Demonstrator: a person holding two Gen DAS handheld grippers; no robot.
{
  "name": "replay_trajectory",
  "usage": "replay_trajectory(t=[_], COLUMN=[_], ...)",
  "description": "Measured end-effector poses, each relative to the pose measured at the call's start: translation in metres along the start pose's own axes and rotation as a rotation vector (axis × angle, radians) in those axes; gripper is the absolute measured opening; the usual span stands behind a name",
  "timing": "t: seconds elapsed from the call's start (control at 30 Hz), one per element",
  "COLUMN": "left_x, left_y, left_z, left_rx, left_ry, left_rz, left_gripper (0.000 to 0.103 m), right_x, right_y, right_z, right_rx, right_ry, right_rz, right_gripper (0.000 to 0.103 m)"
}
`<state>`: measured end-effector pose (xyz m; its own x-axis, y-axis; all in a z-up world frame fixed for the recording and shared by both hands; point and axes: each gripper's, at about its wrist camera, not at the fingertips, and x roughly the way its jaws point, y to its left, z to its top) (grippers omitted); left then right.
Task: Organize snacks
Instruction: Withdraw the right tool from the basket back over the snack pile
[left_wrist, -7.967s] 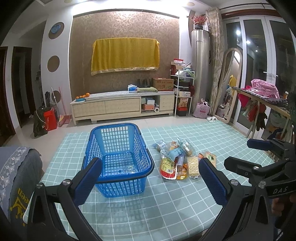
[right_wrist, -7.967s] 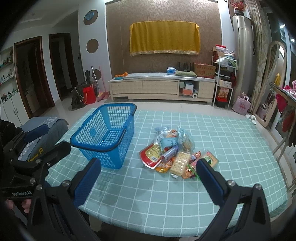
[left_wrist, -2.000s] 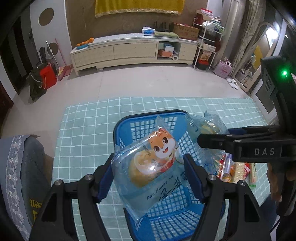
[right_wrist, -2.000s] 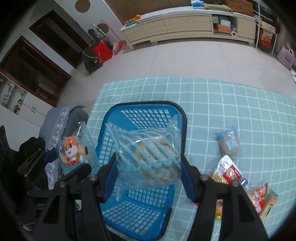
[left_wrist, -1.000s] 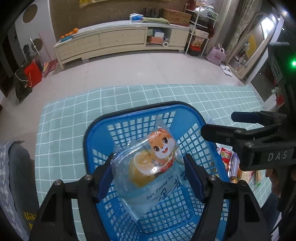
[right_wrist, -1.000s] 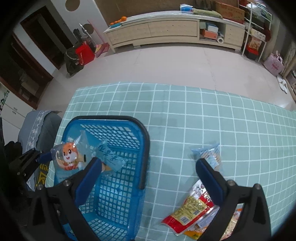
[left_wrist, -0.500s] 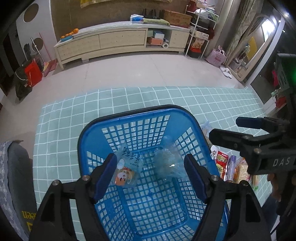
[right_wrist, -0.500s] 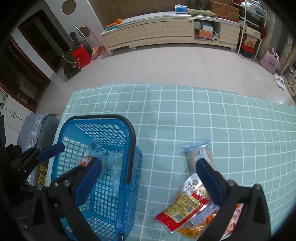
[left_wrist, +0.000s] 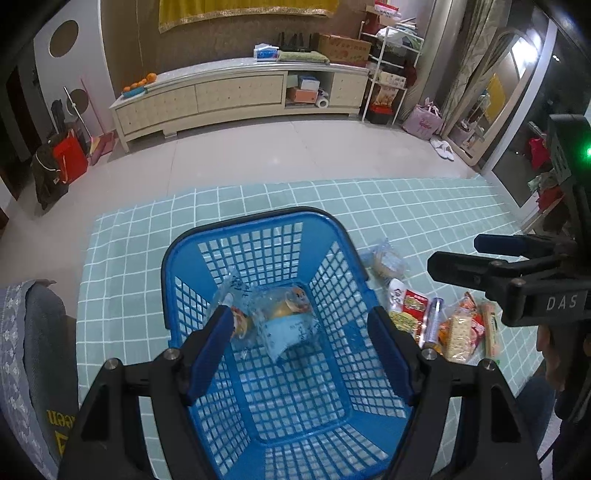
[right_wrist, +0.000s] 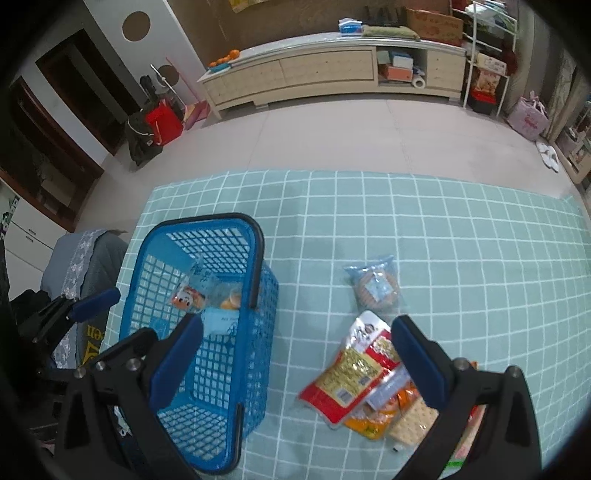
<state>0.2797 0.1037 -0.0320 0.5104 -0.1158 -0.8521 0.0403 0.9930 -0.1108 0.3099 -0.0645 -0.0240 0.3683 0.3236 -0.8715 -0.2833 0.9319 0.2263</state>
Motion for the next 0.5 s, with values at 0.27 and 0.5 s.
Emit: replay_trajectory(t=[0.27, 0.5], left_x=[-0.034, -0.051], left_y=[-0.018, -0.042], left_z=[-0.015, -0.026], left_rx=[-0.006, 0.021], left_ry=[-0.042, -0.061], left_rz=[-0.017, -0.028], left_gripper=[0.073, 0.073], right_x=[-0.031, -0.056], right_y=[-0.010, -0.022], right_z=[-0.026, -0.052], right_rx=[0.008, 0.025], right_ry=[-0.017, -0.025], right_rz=[0.000, 0.003], right_gripper=[0.103, 0.103])
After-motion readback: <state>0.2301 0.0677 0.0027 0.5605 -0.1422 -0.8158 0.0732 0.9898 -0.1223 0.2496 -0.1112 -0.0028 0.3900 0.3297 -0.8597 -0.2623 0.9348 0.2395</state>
